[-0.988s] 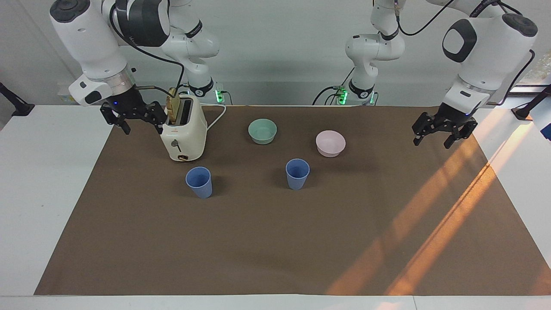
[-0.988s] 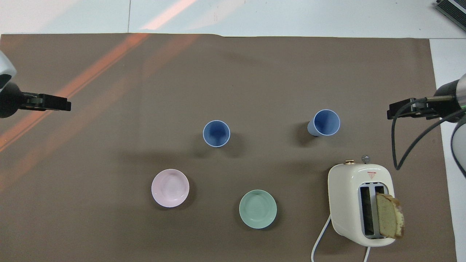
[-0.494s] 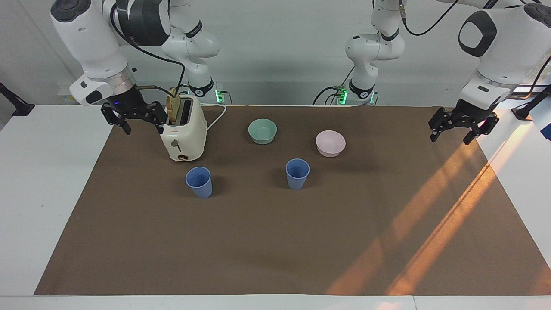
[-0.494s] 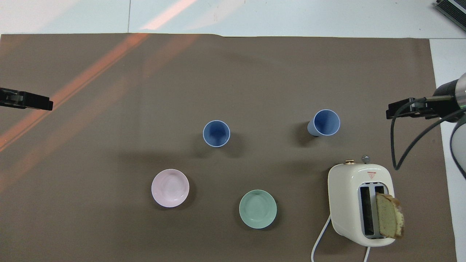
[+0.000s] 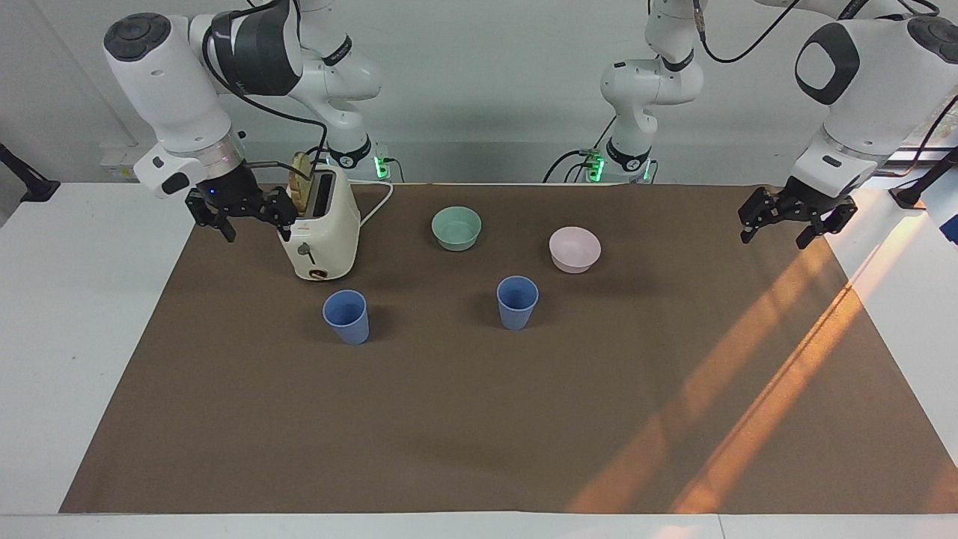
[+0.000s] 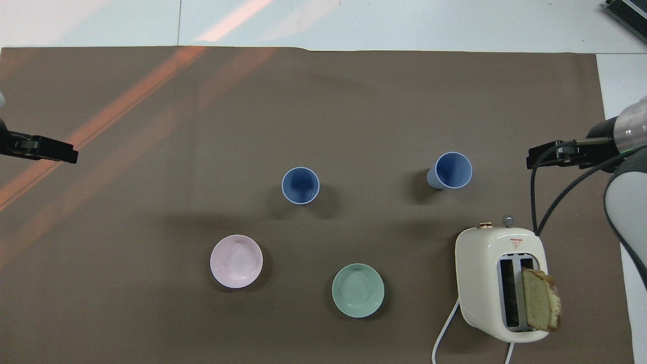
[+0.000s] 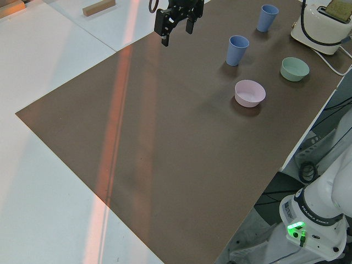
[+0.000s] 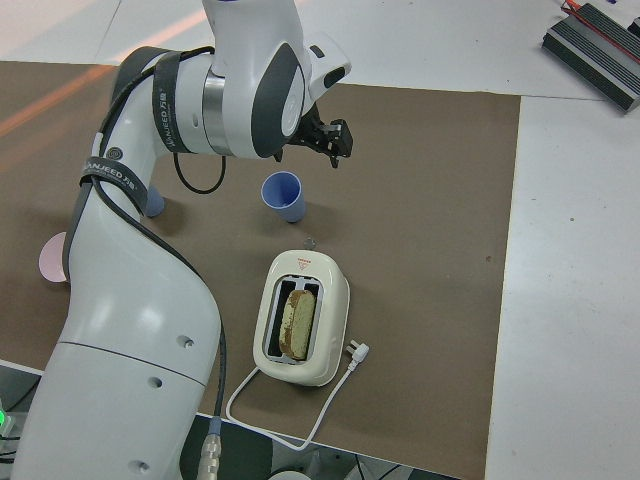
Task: Stack blue cups with both arms
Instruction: 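Reach the right gripper to the other blue cup and grasp it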
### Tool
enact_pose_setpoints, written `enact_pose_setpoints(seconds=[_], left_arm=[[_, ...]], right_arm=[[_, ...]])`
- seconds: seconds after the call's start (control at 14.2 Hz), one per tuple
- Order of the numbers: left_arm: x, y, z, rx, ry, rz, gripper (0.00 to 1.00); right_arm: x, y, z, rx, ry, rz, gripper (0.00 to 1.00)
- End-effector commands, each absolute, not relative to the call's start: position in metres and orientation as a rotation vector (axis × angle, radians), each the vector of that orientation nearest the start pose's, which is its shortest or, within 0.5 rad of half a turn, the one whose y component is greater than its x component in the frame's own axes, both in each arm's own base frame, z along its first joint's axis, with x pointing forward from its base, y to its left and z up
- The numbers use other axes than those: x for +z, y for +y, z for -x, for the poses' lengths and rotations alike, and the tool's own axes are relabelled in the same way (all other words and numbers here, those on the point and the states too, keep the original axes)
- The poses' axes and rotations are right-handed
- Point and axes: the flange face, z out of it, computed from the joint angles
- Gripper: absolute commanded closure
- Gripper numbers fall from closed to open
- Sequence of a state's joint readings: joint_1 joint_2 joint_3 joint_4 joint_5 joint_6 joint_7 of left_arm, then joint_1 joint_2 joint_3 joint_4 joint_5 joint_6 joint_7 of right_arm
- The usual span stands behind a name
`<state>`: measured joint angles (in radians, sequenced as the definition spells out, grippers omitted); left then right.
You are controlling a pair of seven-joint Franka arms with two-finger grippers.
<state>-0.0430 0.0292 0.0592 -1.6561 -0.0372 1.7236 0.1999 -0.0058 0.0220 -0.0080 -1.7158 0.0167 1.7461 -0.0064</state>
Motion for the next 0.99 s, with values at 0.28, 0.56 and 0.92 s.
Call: enact_pose_setpoints(seconds=[0.28, 0.56, 0.92], left_arm=[[0.585, 0.014, -0.567, -0.032, 0.275, 3.143, 0.00], [0.598, 0.015, -0.564, -0.022, 0.250, 3.145, 0.00], [0.610, 0.015, -0.565, -0.019, 0.243, 3.145, 0.00]], right_arm=[[0.481, -0.006, -0.576, 0.038, -0.100, 3.091, 0.00], [0.464, -0.002, -0.589, -0.033, -0.099, 3.086, 0.00], [0.437, 0.021, -0.604, -0.062, -0.139, 3.080, 0.00]])
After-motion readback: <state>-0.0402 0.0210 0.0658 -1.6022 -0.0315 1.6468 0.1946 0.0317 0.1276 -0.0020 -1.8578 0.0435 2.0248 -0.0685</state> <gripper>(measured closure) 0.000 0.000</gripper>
